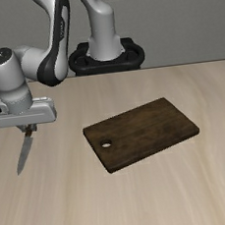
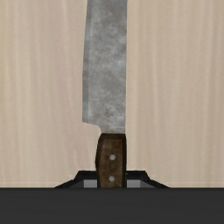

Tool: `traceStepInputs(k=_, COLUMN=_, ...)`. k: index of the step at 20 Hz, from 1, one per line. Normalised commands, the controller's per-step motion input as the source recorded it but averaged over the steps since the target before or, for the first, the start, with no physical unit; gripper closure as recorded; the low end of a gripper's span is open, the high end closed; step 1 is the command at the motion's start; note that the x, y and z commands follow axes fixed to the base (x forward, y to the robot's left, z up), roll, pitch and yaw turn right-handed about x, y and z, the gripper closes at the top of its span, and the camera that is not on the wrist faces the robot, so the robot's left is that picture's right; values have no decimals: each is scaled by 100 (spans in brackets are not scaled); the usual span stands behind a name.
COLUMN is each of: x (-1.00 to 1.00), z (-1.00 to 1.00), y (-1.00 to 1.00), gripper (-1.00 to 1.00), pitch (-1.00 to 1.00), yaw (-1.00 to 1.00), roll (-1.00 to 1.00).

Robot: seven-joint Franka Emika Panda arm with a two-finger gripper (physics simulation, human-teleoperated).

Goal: Pick up the knife and place it on the cutting board

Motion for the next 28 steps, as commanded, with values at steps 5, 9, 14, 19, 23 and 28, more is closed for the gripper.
traceStepInputs(k=5, x=0, z=100, y=0, gripper=100, pitch=0, yaw=0, roll=0)
traceStepInputs(k=9, x=0, z=25, y=75, gripper=100, pitch=0, yaw=0, roll=0)
traceStepInputs(k=14, x=0, z=0, y=100, gripper=100, pitch=0, yaw=0, roll=0)
traceStepInputs(k=19, x=0, z=0, y=100, gripper=100, pitch=0, yaw=0, roll=0)
traceStepInputs(k=23, x=0, z=0, y=100, gripper=100, pitch=0, yaw=0, roll=0)
traceStepInputs(k=28, x=0, z=0, y=100, gripper=100, pitch=0, yaw=0, roll=0)
